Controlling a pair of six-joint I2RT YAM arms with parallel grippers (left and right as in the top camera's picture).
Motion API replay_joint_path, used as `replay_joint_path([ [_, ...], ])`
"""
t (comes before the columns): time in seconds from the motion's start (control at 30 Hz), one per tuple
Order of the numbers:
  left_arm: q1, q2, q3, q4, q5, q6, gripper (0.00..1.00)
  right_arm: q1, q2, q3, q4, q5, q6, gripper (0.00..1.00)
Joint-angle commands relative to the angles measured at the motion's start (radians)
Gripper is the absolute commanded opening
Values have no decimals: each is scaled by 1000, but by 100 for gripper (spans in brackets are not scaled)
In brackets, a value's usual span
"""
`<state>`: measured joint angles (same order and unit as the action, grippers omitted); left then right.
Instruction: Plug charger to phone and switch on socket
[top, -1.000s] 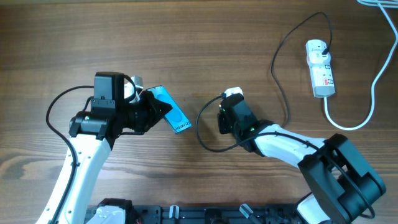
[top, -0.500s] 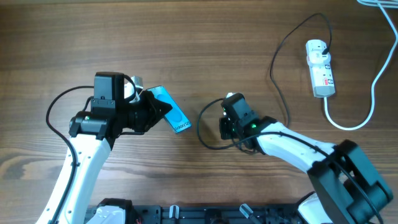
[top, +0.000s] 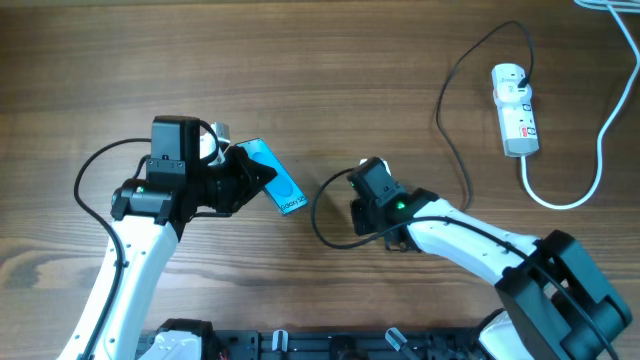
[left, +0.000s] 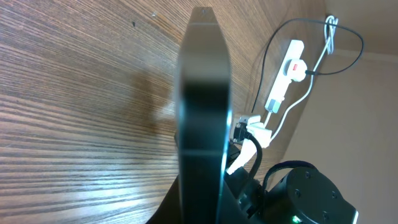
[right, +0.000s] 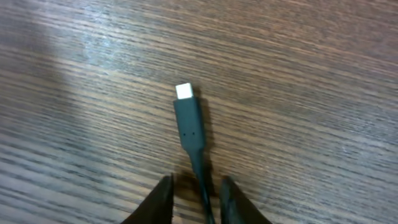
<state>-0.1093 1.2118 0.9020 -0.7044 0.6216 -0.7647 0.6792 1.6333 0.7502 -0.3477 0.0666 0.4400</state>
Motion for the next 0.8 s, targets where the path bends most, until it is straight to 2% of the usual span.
replay_joint_path([
  [0.0,6,-7,8,3,24,-6,4,8,65,-45,-61,16,9,8],
  [0.07,6,-7,8,3,27,-6,5,8,64,-45,-89,81,1,5],
  [0.1,6,-7,8,5,66,-6,8,8,60,-35,-95,40,-30,4],
  [0.13,6,-7,8,5,77,-5,7,8,43,-17,-109,-40,-95,4],
  [0.23,6,-7,8,35,77,3,4,8,-63,37,-218,-134,-126,4],
  [0.3,6,-7,8,92,80,2,4,8,-221,46,-260,-248,-132,4],
  [0.37,6,-7,8,187,151,3,4,8,-414,46,-270,-513,-199,4],
  [0.5,6,-7,8,333,283,55,4,8,-626,46,-304,-730,-165,4],
  [0.57,6,-7,8,362,303,55,4,8,-645,45,-307,-822,-163,4],
  [0.67,6,-7,8,421,414,89,4,8,-627,45,-264,-832,-180,4],
  [0.77,6,-7,8,421,437,107,4,8,-627,45,-184,-830,-178,4],
])
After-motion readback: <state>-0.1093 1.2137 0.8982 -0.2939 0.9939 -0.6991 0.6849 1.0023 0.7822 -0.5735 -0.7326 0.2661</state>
